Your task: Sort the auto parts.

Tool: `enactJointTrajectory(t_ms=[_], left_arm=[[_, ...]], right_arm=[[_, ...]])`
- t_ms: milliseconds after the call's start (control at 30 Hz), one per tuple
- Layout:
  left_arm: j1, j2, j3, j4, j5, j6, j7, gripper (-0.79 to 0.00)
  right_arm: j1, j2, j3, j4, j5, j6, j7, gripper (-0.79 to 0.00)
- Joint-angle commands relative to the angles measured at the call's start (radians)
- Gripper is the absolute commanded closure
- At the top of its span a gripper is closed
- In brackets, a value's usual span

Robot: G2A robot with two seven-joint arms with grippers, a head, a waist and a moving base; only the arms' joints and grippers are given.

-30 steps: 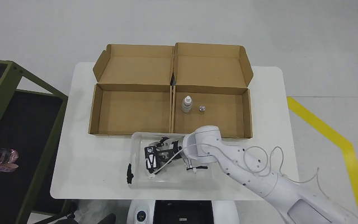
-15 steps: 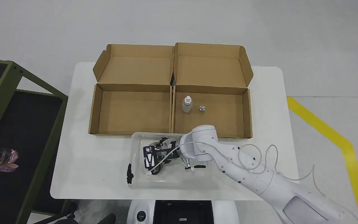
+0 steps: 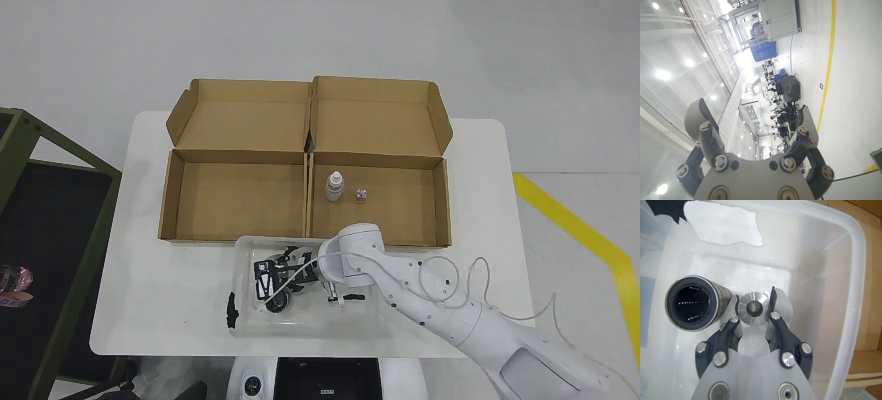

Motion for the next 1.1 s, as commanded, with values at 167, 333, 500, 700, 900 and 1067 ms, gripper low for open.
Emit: enactJointTrajectory(t_ms=[167, 333, 500, 700, 900, 1067], left_arm=[[0.000, 0.000, 0.000, 0.000, 0.000, 0.000, 0.000, -0.785], [0.000, 0.000, 0.000, 0.000, 0.000, 0.000, 0.000, -0.785], [0.000, 0.000, 0.000, 0.000, 0.000, 0.000, 0.000, -0.785], [0.000, 0.000, 0.000, 0.000, 0.000, 0.000, 0.000, -0.785], [0.000, 0.000, 0.000, 0.000, 0.000, 0.000, 0.000, -0.785], [0.000, 0.000, 0.000, 0.000, 0.000, 0.000, 0.000, -0.785]], right_arm=[[-0.009, 0.002, 0.020, -0.038, 0.002, -0.015, -0.001, 0.000], [-0.025, 0.012, 0.048, -0.087, -0.003, -0.026, -0.005, 0.000], [-0.047, 0.024, 0.083, -0.147, -0.007, -0.037, -0.009, 0.000], [-0.073, 0.039, 0.131, -0.232, -0.009, -0.051, -0.030, 0.000], [-0.095, 0.051, 0.175, -0.299, -0.019, -0.055, -0.056, 0.000], [-0.105, 0.057, 0.210, -0.333, -0.033, -0.029, -0.092, 0.000]])
